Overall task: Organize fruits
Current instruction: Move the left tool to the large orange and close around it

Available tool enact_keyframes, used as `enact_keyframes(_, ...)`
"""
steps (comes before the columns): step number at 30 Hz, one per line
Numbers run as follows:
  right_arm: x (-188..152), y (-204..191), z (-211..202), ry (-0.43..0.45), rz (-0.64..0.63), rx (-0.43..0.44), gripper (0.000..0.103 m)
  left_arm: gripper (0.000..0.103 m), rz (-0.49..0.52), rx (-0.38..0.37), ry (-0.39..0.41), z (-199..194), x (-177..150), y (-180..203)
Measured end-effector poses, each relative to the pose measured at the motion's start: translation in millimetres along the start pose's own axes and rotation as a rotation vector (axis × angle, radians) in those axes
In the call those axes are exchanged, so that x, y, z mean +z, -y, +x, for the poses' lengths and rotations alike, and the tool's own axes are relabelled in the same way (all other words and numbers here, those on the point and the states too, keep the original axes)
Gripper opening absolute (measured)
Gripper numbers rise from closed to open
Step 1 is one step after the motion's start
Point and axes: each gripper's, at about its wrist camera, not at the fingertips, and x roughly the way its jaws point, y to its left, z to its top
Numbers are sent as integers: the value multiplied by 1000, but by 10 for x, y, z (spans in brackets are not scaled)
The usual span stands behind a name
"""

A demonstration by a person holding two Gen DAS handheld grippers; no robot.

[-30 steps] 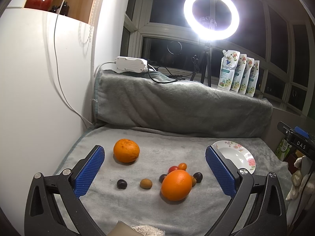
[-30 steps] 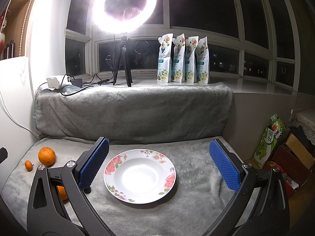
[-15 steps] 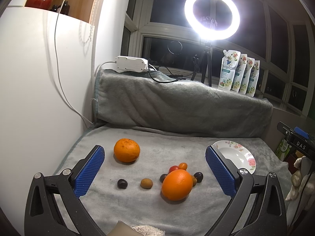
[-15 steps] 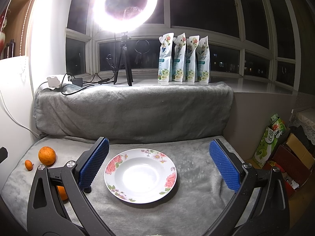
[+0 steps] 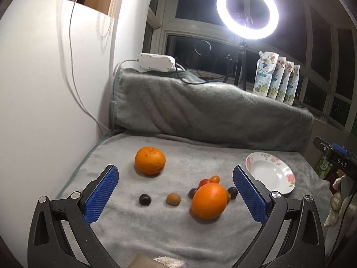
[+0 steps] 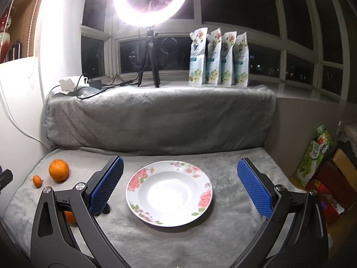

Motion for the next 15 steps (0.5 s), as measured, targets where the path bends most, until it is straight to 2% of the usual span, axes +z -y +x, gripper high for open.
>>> enact_keyframes(7, -75, -72, 172, -84, 21, 118, 103, 102, -24, -32, -74, 120, -165, -88)
enact_keyframes(15, -193, -263, 474, -221, 36, 305, 103, 100, -52, -119, -157, 256, -353, -55)
